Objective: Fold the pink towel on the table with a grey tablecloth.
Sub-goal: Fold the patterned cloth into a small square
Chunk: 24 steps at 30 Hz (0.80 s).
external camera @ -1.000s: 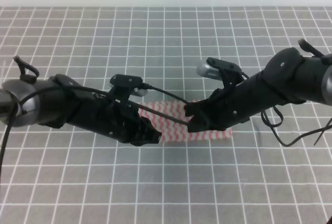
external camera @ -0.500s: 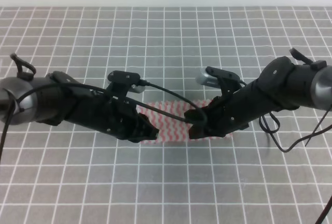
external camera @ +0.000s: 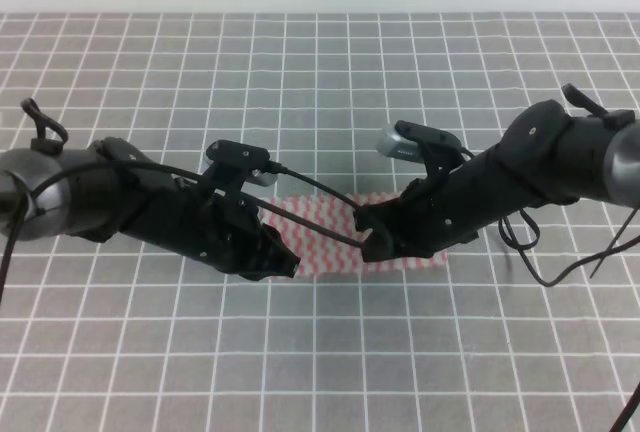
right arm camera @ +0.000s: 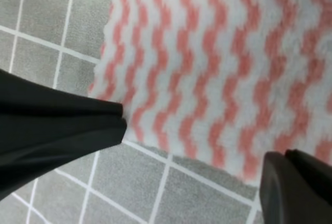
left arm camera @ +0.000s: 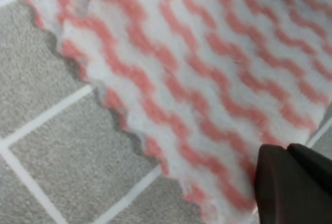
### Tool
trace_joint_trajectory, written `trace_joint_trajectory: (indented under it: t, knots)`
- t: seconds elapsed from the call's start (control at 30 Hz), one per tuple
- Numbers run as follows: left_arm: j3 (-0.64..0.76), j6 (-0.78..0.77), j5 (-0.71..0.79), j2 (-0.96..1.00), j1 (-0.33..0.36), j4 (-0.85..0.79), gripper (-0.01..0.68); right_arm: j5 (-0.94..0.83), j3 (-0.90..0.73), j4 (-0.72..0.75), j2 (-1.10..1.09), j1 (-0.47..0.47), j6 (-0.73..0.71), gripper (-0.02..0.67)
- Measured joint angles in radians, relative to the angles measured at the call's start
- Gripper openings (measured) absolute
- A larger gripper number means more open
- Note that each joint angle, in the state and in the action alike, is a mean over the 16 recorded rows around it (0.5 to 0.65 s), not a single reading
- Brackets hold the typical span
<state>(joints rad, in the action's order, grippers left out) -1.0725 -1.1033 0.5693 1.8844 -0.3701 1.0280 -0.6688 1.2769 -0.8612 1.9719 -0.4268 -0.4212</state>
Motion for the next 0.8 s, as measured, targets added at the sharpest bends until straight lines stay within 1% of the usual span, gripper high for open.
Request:
trace_joint_trajectory:
  t: [0.17,0.33,0.6,0.8]
  knots:
    - [-0.002,0.003,-0.001,-0.007,0.008,-0.010,-0.001,-0.028,0.023,0.012,-0.001,0.020,0.001,-0.015]
    - [-0.004,0.003,-0.007,-0.027,0.032,0.030,-0.001,-0.069,0.049,0.032,-0.002,0.059,0.005,-0.015]
    - [-0.012,0.007,-0.001,-0.040,0.075,0.115,-0.001,-0.099,0.075,0.151,-0.009,0.124,0.075,-0.016]
    - [-0.028,0.021,0.001,-0.002,0.089,0.150,-0.001,-0.091,0.078,0.247,-0.016,0.143,0.144,-0.015]
